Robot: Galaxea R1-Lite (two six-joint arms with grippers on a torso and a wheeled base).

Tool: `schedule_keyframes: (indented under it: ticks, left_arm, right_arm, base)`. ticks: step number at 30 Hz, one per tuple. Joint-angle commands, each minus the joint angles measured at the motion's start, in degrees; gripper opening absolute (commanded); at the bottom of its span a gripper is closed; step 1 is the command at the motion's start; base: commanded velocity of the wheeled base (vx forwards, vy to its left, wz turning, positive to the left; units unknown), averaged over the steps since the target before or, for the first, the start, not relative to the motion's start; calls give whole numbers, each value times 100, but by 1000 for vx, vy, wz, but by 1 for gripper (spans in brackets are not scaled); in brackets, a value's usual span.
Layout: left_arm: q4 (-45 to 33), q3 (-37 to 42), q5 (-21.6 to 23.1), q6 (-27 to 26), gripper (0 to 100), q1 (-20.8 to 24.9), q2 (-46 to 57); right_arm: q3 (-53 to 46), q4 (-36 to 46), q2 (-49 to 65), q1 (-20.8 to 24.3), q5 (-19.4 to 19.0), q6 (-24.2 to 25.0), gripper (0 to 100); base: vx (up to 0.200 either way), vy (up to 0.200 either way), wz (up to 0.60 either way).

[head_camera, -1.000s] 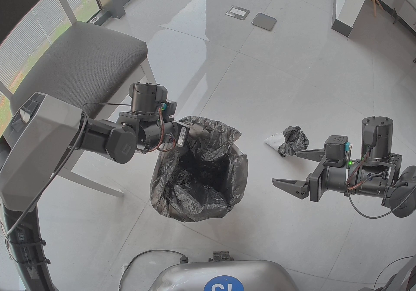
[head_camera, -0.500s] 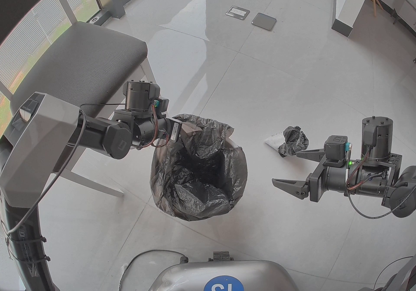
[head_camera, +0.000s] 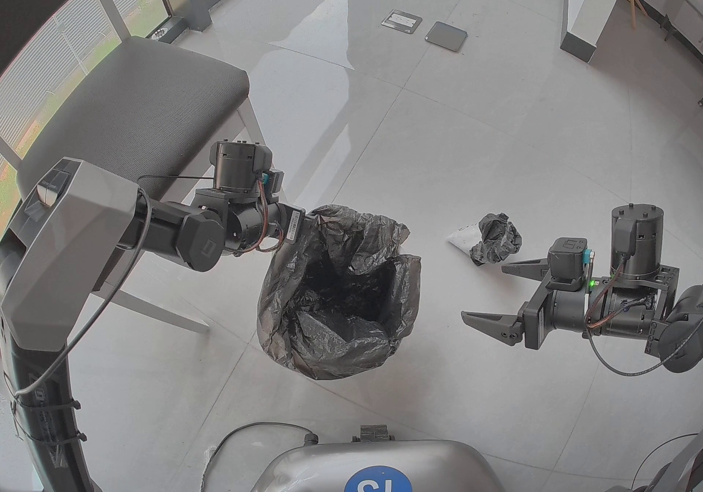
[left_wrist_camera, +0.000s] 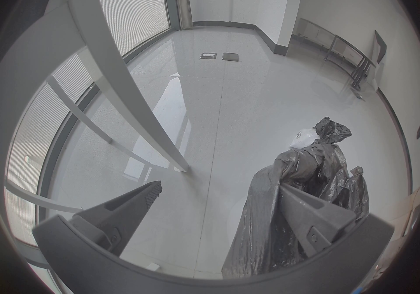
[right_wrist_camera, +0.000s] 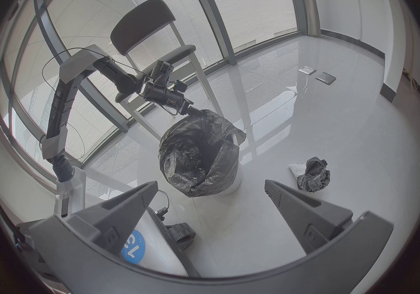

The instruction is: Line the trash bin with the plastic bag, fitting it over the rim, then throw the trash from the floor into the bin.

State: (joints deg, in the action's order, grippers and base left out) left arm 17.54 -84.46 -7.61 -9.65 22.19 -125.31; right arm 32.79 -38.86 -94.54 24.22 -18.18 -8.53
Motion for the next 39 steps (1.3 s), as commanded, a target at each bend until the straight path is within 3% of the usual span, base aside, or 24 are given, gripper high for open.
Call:
schedule_keyframes:
  ticks: [1,13,24,39]
  left_arm:
    - [-5,-1,-65,-36,100,-21,-38]
    - [-14,-18,-189,-230,100,-435,-99]
    - [-23,8,-180,-80,100,-355,-213]
    - [-14,-9,-189,-80,100,-602,-187]
  right_arm:
    - [-10,-25,6,4,-2,-8,100]
    - [-89,-25,58,4,-2,-8,100]
    - [-98,-25,50,4,-2,-17,100]
    - [-150,-25,58,4,-2,-61,100]
  base:
    - [0,0,0]
    - [0,0,0]
    - [0,0,0]
    - [0,0,0]
